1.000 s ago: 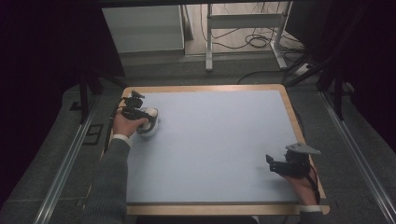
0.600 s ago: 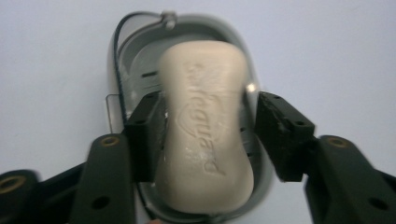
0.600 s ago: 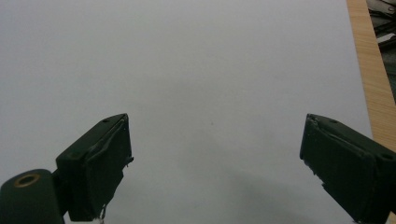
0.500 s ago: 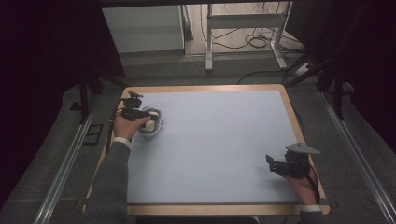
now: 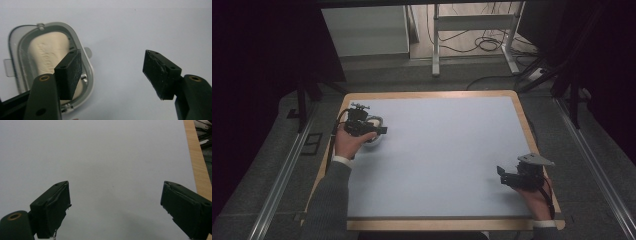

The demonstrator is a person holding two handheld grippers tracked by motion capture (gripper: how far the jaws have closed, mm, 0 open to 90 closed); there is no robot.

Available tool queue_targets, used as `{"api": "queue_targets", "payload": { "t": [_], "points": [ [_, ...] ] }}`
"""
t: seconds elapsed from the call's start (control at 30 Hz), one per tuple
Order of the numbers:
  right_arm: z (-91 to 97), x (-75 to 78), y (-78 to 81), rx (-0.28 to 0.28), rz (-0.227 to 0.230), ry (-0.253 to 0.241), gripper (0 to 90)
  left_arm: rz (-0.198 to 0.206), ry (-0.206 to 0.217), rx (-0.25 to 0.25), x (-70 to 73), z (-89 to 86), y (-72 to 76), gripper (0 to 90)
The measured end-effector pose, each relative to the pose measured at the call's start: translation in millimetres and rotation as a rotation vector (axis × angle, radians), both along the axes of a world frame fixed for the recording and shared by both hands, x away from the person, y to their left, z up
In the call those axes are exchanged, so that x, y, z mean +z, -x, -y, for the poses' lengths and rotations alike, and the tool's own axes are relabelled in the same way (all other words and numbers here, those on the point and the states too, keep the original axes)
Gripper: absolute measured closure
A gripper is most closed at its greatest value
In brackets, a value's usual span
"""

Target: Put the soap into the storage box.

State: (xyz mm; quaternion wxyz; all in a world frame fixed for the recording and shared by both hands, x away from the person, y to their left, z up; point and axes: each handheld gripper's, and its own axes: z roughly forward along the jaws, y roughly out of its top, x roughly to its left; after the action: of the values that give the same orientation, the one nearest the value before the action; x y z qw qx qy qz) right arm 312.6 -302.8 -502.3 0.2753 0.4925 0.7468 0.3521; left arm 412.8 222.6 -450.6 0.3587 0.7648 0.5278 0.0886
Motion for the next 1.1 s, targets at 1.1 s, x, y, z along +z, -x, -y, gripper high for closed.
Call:
{"api": "queue_targets", "payload": {
  "t": [1.1],
  "points": [
    [-5.2, -1.8, 2.0, 0.006, -0.004, 0.02, 9.0, 0.013, 0.029, -0.152, -64.2, -2.0, 105.3, 28.8]
  ]
}}
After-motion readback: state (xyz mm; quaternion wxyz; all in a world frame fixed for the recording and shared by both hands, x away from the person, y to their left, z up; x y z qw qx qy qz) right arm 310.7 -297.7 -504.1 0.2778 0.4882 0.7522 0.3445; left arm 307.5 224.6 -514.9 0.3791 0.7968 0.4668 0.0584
